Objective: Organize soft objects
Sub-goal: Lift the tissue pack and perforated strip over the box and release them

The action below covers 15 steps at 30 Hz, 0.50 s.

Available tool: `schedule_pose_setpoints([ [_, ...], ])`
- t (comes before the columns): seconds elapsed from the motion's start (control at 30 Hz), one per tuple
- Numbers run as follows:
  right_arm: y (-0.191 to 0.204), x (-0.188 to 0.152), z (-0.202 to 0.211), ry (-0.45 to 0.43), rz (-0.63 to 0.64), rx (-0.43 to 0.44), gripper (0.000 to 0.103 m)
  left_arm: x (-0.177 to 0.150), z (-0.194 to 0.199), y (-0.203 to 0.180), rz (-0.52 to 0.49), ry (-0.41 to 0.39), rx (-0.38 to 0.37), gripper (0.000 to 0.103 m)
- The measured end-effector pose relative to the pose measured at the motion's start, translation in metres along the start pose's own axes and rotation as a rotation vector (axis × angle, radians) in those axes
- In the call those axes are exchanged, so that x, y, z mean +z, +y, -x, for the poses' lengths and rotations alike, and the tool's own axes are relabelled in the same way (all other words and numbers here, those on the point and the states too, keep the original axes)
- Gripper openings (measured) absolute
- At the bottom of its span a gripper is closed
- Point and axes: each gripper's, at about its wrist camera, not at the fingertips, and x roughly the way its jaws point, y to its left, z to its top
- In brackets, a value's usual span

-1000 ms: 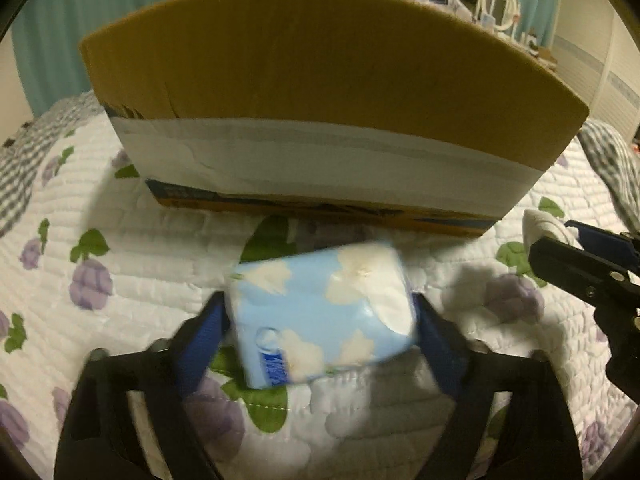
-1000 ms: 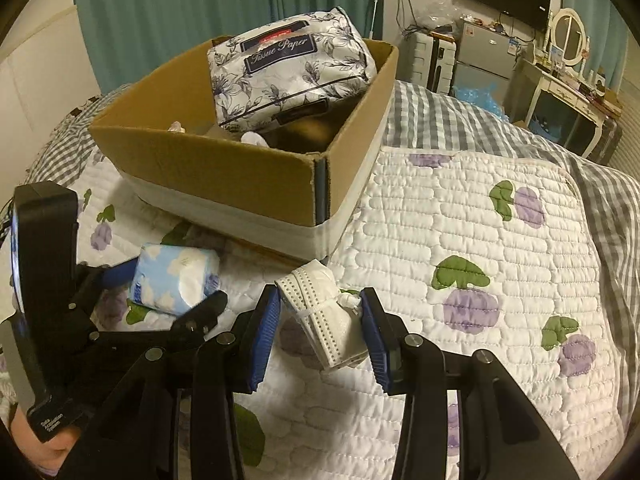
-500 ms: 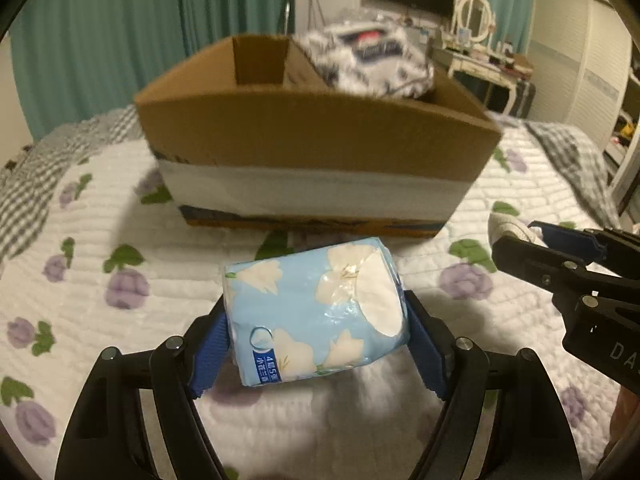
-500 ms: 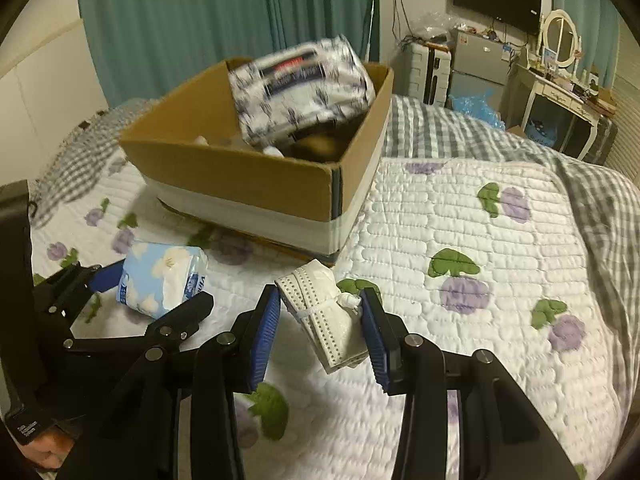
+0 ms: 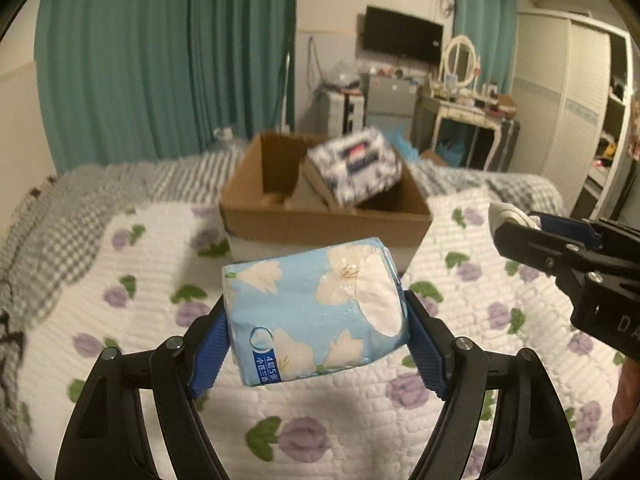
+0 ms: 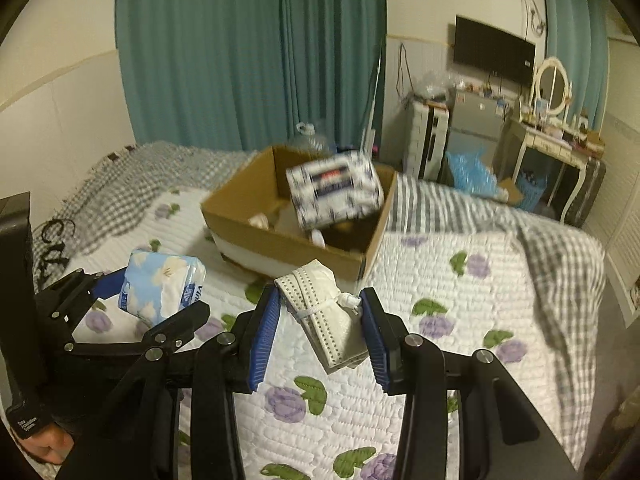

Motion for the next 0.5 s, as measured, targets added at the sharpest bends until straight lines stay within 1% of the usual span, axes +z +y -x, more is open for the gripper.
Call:
schedule_pose_setpoints([
  [0.13,0.008,0.019,0.026,-0.051,0.02,0.004,0.041,0.016,0.024,0.004,-0.009,-0.059,-0.005,0.078],
  [0.27,0.014,0.042,0.045,-0.104,0.043,0.006,0.041,0.036,0.044,0.003,-0.043,-0.125,0.0,0.078],
  [0.4,0.015,0.069,0.052,-0.149,0.053,0.027,0.041,0.054,0.05,-0.001,-0.077,-0.167,0.01,0.078],
  [0.5,0.014,0.088,0.047,-0.17,0.054,0.035,0.041,0.066,0.045,0.0,-0.083,-0.179,0.011,0.078],
])
